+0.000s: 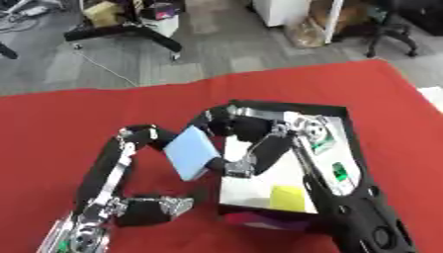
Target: Pick up the objects with one hand, pass them to the other hand, and then place them into the box on the other side of the table.
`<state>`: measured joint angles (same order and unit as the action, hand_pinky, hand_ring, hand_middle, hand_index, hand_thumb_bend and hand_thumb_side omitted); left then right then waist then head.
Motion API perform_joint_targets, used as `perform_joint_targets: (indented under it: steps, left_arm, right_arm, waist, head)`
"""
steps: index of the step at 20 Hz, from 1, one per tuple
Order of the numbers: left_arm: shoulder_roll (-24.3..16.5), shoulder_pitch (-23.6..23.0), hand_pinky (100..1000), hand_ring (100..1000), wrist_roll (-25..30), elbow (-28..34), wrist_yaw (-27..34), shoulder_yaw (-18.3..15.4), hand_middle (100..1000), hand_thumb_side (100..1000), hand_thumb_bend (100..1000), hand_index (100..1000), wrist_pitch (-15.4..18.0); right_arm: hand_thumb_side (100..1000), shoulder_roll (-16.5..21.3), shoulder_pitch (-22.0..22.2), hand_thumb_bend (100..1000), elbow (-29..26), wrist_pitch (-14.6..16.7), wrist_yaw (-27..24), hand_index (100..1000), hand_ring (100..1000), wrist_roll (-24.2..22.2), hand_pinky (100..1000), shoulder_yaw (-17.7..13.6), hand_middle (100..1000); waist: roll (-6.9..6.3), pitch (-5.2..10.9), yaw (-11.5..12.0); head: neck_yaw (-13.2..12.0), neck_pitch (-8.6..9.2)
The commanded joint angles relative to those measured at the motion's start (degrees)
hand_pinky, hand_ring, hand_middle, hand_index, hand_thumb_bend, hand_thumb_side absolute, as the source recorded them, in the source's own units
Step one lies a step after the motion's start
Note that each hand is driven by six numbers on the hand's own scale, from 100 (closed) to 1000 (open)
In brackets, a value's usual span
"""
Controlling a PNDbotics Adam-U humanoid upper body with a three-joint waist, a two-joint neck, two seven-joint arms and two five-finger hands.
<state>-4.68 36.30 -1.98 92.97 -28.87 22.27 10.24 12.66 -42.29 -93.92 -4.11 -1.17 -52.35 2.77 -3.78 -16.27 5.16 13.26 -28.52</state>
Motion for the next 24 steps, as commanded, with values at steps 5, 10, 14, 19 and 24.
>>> perform_joint_targets:
  steps: [5,10,14,19,24]
  left_arm:
    - [-0.4,-0.4,777,765,0.3,0.7,-2.9,-0.8,752,384,1000,770,-0.4]
    - [-2.6,-2.5,789,780,-2.1,0.2,-3.4,-2.8,765,452,1000,774,-2.5]
    - [-8.3,-4.8,780,772,-5.4,1.3,-2.2,-6.2,757,449,1000,771,-3.8]
    - [-14.9,-7.6,777,768,-9.0,3.6,0.6,-10.5,754,462,1000,769,-5.9]
    - [-20.3,-11.7,777,756,-12.2,6.0,5.3,-14.9,737,466,974,752,-7.4]
  right_arm:
    - [100,1.4,-0.6,100,-2.1,-1.5,-2.0,714,792,0.4,963,-1.1,594]
    - [100,2.5,-0.2,100,-3.2,-2.1,-4.0,716,796,1.0,962,-2.2,597]
    - [100,5.5,0.3,100,-4.4,-0.6,-7.3,711,792,2.8,954,-2.5,593]
    - [100,9.0,2.2,100,-5.0,1.5,-9.2,711,790,4.8,951,-4.2,595]
    - [100,12.4,7.4,100,-5.2,4.7,-6.1,740,798,5.1,955,-8.4,628]
  waist:
    - [-0.46,0.22,-0.4]
    - [-0.63,0.74,-0.7]
    - [-0.83,1.58,-1.1]
    - [-0.85,2.06,-1.8]
    - [-1.18,2.12,-2.1]
  head:
    - [0.6,-0.02]
    - [1.3,-0.83]
    - [2.0,-1.91]
    - [0.4,-1.85]
    - [-2.2,-1.28]
